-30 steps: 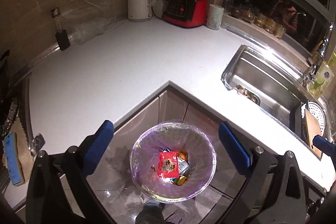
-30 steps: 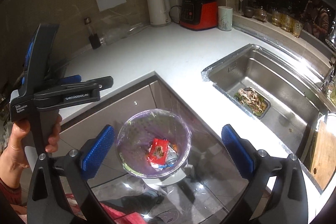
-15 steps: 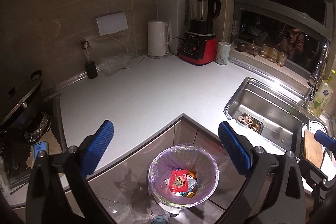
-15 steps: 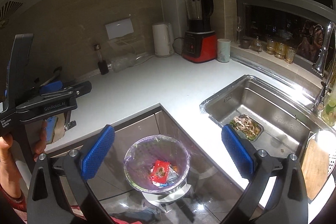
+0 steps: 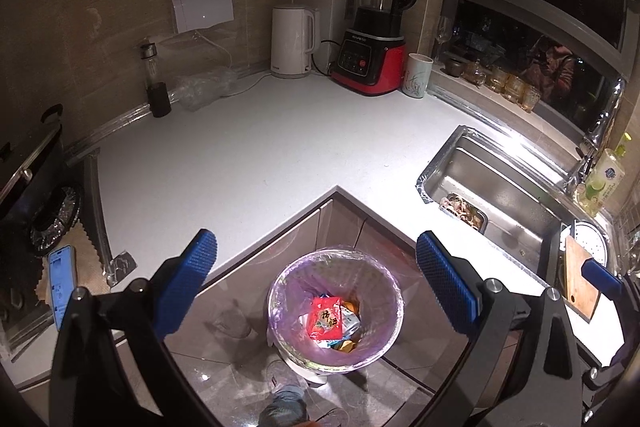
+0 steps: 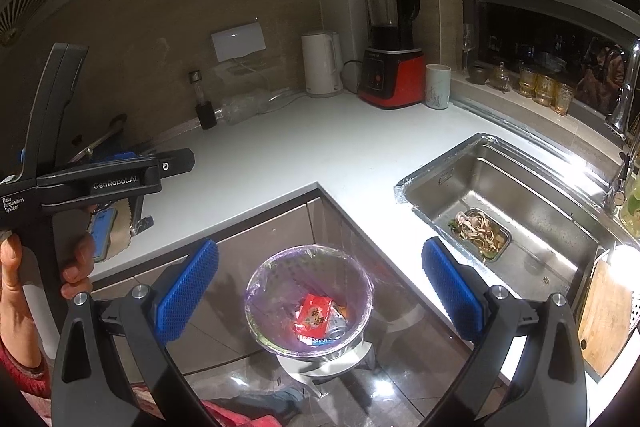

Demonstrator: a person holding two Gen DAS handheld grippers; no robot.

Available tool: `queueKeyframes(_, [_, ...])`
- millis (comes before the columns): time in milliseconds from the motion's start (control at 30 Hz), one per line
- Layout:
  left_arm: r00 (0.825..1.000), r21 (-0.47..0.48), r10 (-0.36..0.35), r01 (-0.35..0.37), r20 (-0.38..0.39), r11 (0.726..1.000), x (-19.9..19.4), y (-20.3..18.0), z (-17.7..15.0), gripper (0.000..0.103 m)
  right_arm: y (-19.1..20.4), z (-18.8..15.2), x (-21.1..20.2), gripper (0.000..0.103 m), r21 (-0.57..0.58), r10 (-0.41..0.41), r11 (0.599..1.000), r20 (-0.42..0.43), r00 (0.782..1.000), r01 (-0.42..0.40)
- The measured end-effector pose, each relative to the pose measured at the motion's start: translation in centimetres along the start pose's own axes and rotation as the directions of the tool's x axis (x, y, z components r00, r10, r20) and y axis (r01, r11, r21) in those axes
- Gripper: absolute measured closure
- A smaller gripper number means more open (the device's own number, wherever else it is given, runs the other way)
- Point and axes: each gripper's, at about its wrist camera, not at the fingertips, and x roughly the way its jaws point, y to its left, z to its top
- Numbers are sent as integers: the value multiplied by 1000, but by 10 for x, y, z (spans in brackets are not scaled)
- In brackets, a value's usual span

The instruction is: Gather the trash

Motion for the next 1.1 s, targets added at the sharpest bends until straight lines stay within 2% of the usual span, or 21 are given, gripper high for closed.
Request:
queueKeyframes(333, [998,27,36,-38,50,999,1,3,6,8,1,0,2,2,1,-1,1000,-5,1000,1])
queueKeyframes(900, [995,17,59,-61,83,998,5,-2,11,8,3,0,7,2,1,0,1000,-20,1000,0])
queueKeyframes(1100, [996,24,53,-55,73,998,7,-2,11,8,2,0,8,2,0,-1,1000,-22,1000,1])
